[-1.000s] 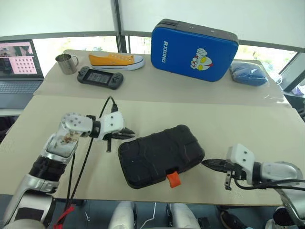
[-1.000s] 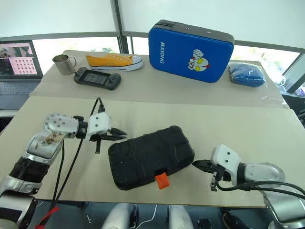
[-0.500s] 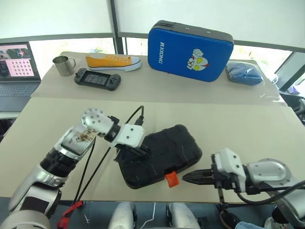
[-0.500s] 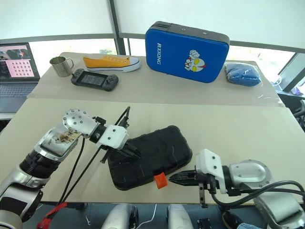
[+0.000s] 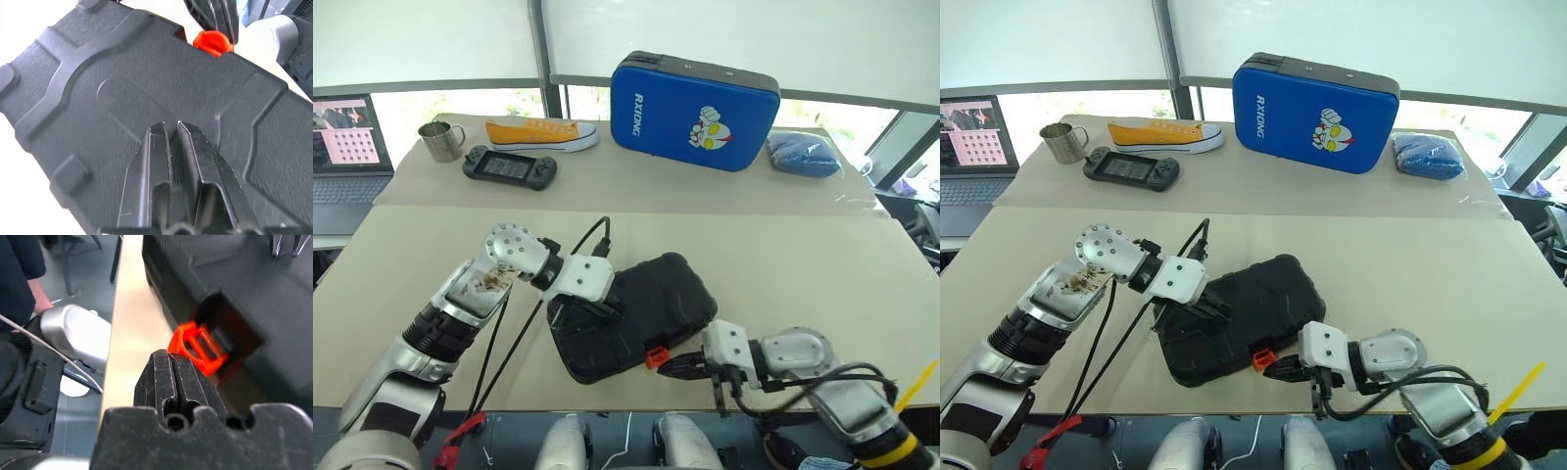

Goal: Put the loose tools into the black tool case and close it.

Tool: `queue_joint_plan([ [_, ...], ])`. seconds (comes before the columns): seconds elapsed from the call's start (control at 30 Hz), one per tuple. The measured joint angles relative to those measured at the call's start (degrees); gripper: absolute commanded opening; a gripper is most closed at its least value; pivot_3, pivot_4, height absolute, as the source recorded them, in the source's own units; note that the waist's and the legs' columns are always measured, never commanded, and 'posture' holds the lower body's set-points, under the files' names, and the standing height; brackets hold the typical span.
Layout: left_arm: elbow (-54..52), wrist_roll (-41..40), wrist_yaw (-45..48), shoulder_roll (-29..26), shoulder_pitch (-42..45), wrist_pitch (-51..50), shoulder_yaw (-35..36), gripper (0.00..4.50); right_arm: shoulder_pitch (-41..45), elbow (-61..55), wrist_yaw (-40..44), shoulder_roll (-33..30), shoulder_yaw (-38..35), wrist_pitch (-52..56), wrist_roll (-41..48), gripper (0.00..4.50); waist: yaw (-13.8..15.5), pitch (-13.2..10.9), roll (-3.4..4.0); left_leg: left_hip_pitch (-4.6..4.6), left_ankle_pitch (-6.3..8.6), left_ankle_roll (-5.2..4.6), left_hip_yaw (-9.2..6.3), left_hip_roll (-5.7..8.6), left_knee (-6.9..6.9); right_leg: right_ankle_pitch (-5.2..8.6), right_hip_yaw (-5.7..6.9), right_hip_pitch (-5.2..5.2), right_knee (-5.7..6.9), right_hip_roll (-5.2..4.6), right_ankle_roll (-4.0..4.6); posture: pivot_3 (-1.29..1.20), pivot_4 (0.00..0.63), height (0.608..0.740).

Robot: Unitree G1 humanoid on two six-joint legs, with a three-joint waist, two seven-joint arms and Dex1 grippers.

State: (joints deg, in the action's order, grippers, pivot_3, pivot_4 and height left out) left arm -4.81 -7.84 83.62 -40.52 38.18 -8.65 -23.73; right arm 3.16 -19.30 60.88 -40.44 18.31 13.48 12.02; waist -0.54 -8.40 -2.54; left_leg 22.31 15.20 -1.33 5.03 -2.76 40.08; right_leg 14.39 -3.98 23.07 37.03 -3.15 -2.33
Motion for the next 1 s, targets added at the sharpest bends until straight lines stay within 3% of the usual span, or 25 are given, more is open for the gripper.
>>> queue_joint_plan([
  [0.27, -0.6, 0.6, -1.2, 0.7, -0.3, -0.2, 0.0, 0.46, -1.8, 0.8, -3.7, 3.0, -0.7, -2.8, -1.7, 0.00, -0.1, 0.0, 0.04, 0.02, 0.00, 0.00, -0.01, 0.01, -0.07, 0.01, -0.02, 0.04, 0.00, 0.01, 0.00, 0.00, 0.150, 0.740],
  [0.7, 2.1, 1.9, -1.8, 3.4, -0.2, 2.9, -0.2, 0.46, -6.6, -6.6, -6.9, 8.6, -5.6, 0.7, 6.8, 0.00, -0.2, 0.0, 0.04, 0.01, 0.00, 0.00, -0.10, -0.01, -0.11, 0.01, -0.03, 0.05, 0.01, 0.02, 0.02, 0.00, 0.150, 0.740],
  [1.0, 3.7, 2.1, -1.8, 5.1, 0.1, 3.9, -0.5, 0.46, -4.8, -8.5, -9.1, 6.7, -7.4, 1.4, 6.7, 0.00, 0.4, 0.0, 0.04, 0.04, 0.01, -0.01, -0.06, 0.05, -0.12, 0.04, -0.01, 0.02, -0.06, -0.07, -0.02, 0.00, 0.150, 0.740],
])
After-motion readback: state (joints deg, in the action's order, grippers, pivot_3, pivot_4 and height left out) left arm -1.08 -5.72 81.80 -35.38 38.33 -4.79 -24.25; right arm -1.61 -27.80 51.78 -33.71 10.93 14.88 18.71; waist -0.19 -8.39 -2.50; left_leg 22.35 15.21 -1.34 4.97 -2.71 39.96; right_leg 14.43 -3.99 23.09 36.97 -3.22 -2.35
